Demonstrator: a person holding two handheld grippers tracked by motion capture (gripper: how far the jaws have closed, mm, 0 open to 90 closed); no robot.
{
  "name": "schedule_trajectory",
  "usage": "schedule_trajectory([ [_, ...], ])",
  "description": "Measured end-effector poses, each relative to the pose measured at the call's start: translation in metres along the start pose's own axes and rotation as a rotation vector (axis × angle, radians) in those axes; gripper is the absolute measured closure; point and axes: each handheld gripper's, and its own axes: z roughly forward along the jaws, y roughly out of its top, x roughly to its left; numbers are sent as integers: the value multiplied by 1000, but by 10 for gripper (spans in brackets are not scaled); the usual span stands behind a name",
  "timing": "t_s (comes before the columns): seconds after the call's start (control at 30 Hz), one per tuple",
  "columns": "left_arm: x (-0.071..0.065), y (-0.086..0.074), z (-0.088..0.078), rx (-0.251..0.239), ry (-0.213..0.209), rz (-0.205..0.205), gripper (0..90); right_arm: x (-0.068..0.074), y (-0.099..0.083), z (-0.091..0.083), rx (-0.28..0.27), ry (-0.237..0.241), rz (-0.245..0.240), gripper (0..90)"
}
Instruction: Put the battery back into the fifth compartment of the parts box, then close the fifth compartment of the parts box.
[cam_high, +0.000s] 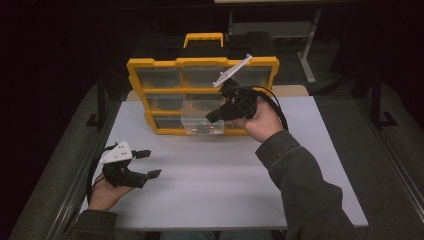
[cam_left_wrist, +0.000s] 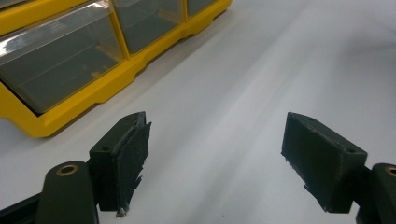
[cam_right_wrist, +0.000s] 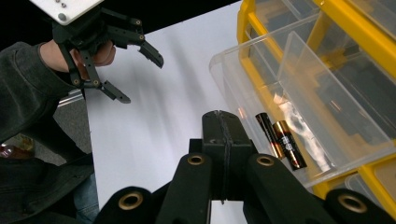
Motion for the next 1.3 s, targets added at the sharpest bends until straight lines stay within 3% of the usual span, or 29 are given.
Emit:
schedule_trajectory([
  [0.57,0,0,-1,-1,0,4,222,19,-25,6,1,22,-7,893],
  [0.93,-1,0,0,-14,-1,-13,220,21,-36,22,35,37,-8,893],
  [1.3,-2,0,2,-4,-1,-20,219,22,-35,32,64,45,-24,893],
])
